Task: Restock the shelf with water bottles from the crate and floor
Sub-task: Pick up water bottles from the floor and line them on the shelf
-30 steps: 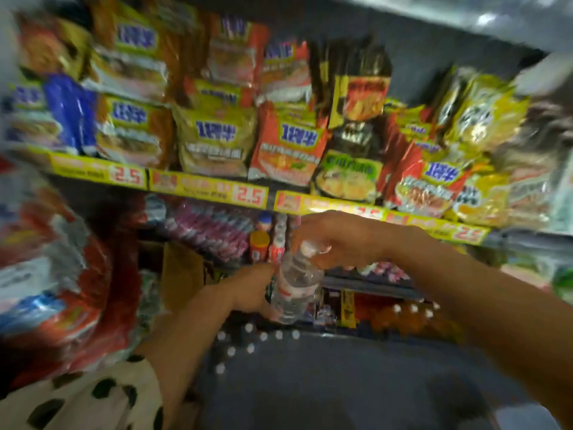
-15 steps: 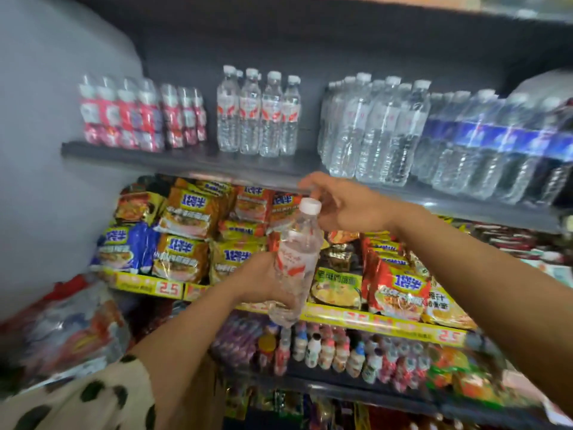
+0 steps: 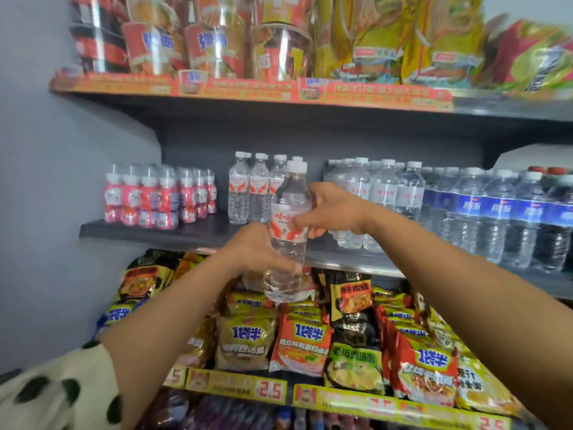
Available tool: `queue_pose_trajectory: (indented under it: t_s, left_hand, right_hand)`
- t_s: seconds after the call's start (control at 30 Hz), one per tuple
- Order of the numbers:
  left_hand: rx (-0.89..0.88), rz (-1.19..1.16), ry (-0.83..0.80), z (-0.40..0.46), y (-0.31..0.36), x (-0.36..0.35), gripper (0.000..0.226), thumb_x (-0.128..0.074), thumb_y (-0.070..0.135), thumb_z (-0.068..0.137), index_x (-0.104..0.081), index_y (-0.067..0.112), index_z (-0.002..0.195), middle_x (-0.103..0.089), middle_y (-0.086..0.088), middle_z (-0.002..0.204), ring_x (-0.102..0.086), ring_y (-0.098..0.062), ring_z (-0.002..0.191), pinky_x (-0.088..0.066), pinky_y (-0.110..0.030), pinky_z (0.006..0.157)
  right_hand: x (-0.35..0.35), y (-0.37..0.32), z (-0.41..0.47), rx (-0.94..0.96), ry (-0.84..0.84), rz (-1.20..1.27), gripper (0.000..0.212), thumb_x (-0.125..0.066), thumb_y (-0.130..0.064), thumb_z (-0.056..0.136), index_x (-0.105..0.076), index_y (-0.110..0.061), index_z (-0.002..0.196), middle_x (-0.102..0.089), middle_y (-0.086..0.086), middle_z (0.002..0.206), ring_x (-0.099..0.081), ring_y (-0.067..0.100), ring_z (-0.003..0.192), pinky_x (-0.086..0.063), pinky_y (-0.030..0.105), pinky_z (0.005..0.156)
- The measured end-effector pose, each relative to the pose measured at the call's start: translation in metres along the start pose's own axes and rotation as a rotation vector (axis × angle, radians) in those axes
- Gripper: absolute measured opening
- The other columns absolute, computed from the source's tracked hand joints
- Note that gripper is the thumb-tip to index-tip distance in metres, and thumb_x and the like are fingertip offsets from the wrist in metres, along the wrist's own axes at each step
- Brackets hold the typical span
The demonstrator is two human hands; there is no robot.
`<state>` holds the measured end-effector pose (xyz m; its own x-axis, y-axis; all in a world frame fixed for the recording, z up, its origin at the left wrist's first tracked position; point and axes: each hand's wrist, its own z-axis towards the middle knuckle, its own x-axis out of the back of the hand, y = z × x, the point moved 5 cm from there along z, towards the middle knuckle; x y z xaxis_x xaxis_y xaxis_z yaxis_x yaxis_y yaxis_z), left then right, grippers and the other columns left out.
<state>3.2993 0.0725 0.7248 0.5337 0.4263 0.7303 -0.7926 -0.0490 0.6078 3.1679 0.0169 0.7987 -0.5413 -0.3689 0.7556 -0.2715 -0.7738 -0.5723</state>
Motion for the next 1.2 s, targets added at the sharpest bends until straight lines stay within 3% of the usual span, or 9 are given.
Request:
queue_pose_trajectory:
  t_s: [0.2,0.4,0.53,0.67,0.87,0.93,1.0,1.1,1.2]
  left_hand:
    - [-0.082,-0.15,-0.013,0.058,0.015,0.047,0.051,-0.091,0.028,0.057,-0.066,0.019,0.101,-0.073,0.002,0.097,-0.069,-0.018,0.093,-0.056,-0.042,0.087]
    - [-0.097,-0.154,-0.044,0.127,0.004,0.038,0.032,-0.086,0.016,0.067,-0.062,0.016,0.088,-0.067,0.002,0.081,-0.065,-0.016,0.08,-0.054,-0.036,0.08]
    - [-0.068,-0.18,-0.063,0.178,-0.018,0.014,0.047,-0.087,0.017,0.062,-0.064,0.017,0.103,-0.071,-0.002,0.103,-0.066,-0.023,0.101,-0.05,-0.047,0.095]
    - [-0.039,-0.168,-0.075,0.217,-0.033,-0.008,0.044,-0.084,0.016,0.068,-0.063,0.017,0.106,-0.07,-0.003,0.108,-0.064,-0.025,0.106,-0.048,-0.049,0.098]
    - [-0.023,-0.112,-0.068,0.257,-0.044,-0.021,0.036,-0.08,0.014,0.075,-0.06,0.017,0.105,-0.065,0.001,0.105,-0.061,-0.023,0.105,-0.047,-0.045,0.099]
    - [-0.023,-0.092,-0.045,0.266,-0.049,-0.024,0.031,-0.078,0.014,0.078,-0.056,0.02,0.098,-0.059,0.003,0.094,-0.06,-0.022,0.1,-0.047,-0.04,0.098]
    - [-0.029,-0.091,-0.032,0.271,-0.051,-0.025,0.029,-0.078,0.015,0.078,-0.058,0.018,0.099,-0.061,0.004,0.095,-0.06,-0.02,0.099,-0.046,-0.037,0.098]
    - [-0.038,-0.073,0.015,0.278,-0.053,-0.027,0.045,-0.08,0.016,0.075,-0.062,0.016,0.117,-0.067,0.0,0.113,-0.062,-0.02,0.106,-0.046,-0.04,0.1]
    - [-0.026,0.004,0.052,0.28,-0.058,-0.03,0.051,-0.083,0.015,0.071,-0.063,0.014,0.117,-0.068,0.0,0.11,-0.063,-0.02,0.102,-0.049,-0.036,0.094]
  right_hand:
    - [0.04,-0.02,0.051,0.056,0.124,0.017,0.014,-0.074,-0.003,0.077,-0.063,-0.01,0.083,-0.071,0.022,0.092,-0.066,0.016,0.062,-0.058,0.039,0.074]
    - [0.056,0.019,0.109,-0.014,0.149,-0.056,0.012,-0.075,-0.004,0.076,-0.065,-0.008,0.082,-0.071,0.011,0.079,-0.067,0.012,0.058,-0.06,0.033,0.068]
    - [0.057,0.063,0.146,-0.077,0.133,-0.063,0.008,-0.074,-0.004,0.077,-0.066,-0.005,0.079,-0.068,-0.001,0.059,-0.066,0.008,0.053,-0.059,0.024,0.06]
    - [0.056,0.1,0.182,-0.124,0.063,-0.034,0.011,-0.071,-0.002,0.08,-0.063,-0.008,0.078,-0.068,0.005,0.075,-0.067,0.009,0.058,-0.058,0.021,0.059]
    - [0.057,0.135,0.218,-0.202,0.013,-0.001,0.018,-0.071,-0.002,0.081,-0.056,-0.007,0.089,-0.069,0.011,0.09,-0.069,0.02,0.076,-0.058,0.029,0.076]
    - [0.056,0.144,0.229,-0.224,0.002,0.018,0.026,-0.072,-0.002,0.08,-0.056,-0.002,0.101,-0.068,0.012,0.094,-0.07,0.023,0.082,-0.058,0.032,0.08]
    - [0.056,0.15,0.24,-0.246,-0.023,0.034,0.034,-0.072,-0.001,0.08,-0.057,0.0,0.11,-0.068,0.015,0.103,-0.07,0.026,0.091,-0.057,0.035,0.086]
    - [0.055,0.156,0.251,-0.287,-0.027,0.068,0.043,-0.073,-0.001,0.079,-0.054,0.002,0.117,-0.068,0.016,0.108,-0.07,0.025,0.092,-0.058,0.033,0.084]
    - [0.054,0.157,0.253,-0.331,-0.01,0.063,0.04,-0.073,0.001,0.079,-0.054,0.006,0.115,-0.068,0.022,0.104,-0.071,0.03,0.088,-0.059,0.035,0.08]
